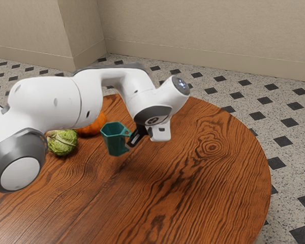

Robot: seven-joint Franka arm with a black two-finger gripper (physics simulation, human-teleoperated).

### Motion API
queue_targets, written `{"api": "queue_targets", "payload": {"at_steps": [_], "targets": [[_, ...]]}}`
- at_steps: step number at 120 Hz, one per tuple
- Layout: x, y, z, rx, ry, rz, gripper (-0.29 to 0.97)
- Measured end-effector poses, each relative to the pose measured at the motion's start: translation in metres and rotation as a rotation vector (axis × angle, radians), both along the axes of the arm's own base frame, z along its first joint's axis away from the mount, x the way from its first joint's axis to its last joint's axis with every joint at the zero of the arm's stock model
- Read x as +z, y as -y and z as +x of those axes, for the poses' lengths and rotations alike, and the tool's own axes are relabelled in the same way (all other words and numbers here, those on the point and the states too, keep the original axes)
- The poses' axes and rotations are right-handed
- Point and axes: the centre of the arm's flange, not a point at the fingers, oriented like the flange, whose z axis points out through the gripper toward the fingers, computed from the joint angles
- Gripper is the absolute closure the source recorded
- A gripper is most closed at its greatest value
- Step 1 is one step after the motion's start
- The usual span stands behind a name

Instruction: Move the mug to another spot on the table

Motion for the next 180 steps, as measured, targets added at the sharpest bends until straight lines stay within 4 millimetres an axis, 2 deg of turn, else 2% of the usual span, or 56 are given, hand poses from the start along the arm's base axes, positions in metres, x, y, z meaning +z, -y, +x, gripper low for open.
{"api": "queue_targets", "payload": {"at_steps": [32,82,120,128,140,151,180], "targets": [[-0.013,0.002,0.002,-0.02,-0.007,-0.003,0.65],[-0.048,0.005,0.004,-0.041,-0.033,-0.003,0.65],[-0.06,0.007,0.003,-0.049,-0.041,-0.003,0.64],[-0.061,0.008,0.003,-0.05,-0.042,-0.004,0.56],[-0.061,0.01,0.002,-0.05,-0.043,-0.012,0.36],[-0.061,0.015,0.002,-0.05,-0.036,-0.034,0.24],[-0.044,0.029,0.005,-0.035,0.011,-0.135,0.08]]}}
